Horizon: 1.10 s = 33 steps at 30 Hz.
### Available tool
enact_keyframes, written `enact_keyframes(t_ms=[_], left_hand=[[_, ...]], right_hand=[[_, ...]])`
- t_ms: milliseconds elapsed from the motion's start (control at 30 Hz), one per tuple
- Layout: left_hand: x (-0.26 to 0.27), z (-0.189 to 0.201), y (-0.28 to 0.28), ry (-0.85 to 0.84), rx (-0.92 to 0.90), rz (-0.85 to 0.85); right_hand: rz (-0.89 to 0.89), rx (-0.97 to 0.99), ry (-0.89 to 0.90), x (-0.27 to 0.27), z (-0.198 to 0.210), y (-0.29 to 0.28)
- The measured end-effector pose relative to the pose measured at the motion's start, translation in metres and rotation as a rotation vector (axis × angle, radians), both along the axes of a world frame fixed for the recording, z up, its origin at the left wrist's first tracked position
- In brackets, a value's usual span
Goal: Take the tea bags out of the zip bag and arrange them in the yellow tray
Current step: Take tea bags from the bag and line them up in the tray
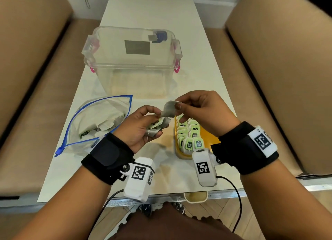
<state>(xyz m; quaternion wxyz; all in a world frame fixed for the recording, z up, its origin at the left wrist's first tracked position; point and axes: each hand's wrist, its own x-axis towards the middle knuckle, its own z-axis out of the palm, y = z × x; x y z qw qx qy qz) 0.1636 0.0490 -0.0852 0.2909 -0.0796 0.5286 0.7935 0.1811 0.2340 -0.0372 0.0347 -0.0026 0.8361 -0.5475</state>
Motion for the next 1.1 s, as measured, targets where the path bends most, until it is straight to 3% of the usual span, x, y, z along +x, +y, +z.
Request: enact_keyframes(t_ms=[233, 533, 767, 900, 967, 1100], left_hand=[[-0.002, -0.004, -0.001, 0.023, 0.045, 0.012], [-0.006, -0.007, 0.0, 0.045, -0.11, 0.041], [-0.005, -0.001, 0.007, 0.205, -0.134, 0.04], [-0.006, 0.0, 0.002, 0.36, -0.239, -0.1], [-0.004, -0.001, 0.002, 0.429, -0.297, -0.19], [-0.003, -0.003, 0.008, 0.427, -0.321, -0.112]], right_hand=[[-0.004, -0.101, -0.01, 0.0, 0.005, 0.002], [0.076, 0.162, 0.031, -0.005, 0.016, 0.003], [0.197, 0.354, 0.088, -0.01, 0.022, -0.003], [0.221, 0.472, 0.1, -0.013, 0.021, -0.004], [0.225, 0.469, 0.116, -0.013, 0.02, -0.004], [0.156, 0.352, 0.166, -0.011, 0.016, -0.001]])
